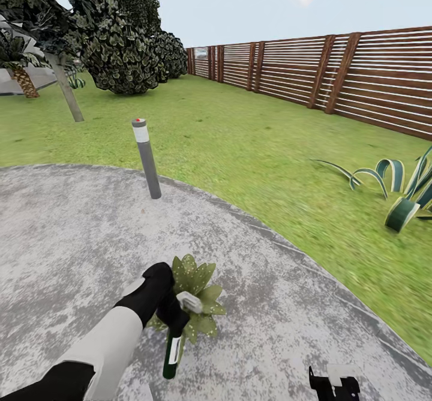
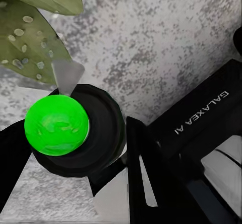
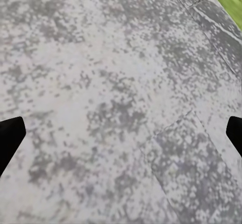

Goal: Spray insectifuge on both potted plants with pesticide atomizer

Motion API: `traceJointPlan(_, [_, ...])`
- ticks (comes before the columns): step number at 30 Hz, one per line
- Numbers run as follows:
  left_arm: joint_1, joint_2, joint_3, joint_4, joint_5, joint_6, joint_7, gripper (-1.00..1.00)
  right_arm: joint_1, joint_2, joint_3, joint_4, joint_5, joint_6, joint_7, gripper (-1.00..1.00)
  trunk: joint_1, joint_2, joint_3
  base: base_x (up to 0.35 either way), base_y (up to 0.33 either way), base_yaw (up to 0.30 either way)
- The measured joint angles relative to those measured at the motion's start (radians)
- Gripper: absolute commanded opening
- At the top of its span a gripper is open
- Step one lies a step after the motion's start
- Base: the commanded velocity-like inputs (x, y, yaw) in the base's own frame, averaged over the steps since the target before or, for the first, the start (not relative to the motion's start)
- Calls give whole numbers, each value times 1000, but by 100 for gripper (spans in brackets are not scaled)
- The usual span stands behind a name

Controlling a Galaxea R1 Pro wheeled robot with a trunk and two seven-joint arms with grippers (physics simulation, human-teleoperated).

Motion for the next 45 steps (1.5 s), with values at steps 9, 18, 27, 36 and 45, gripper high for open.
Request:
traceJointPlan(9, [27,-6,1,48,12,1,-6,-100,0,0,0,1,0,0,0,100,0,0,0,0,0,0])
traceJointPlan(18, [13,-8,-3,30,10,1,-1,-100,0,0,0,2,1,0,0,100,0,0,0,0,0,0])
traceJointPlan(27, [12,-11,4,-37,21,4,-7,-100,0,0,0,3,2,0,0,100,0,0,0,0,0,0])
traceJointPlan(36, [15,9,0,-37,67,0,-2,-100,0,-1,0,3,2,1,0,100,0,0,0,0,0,0])
traceJointPlan(45, [26,0,-6,-12,151,-10,-5,-100,0,-4,0,2,2,1,0,100,0,0,0,0,0,0])
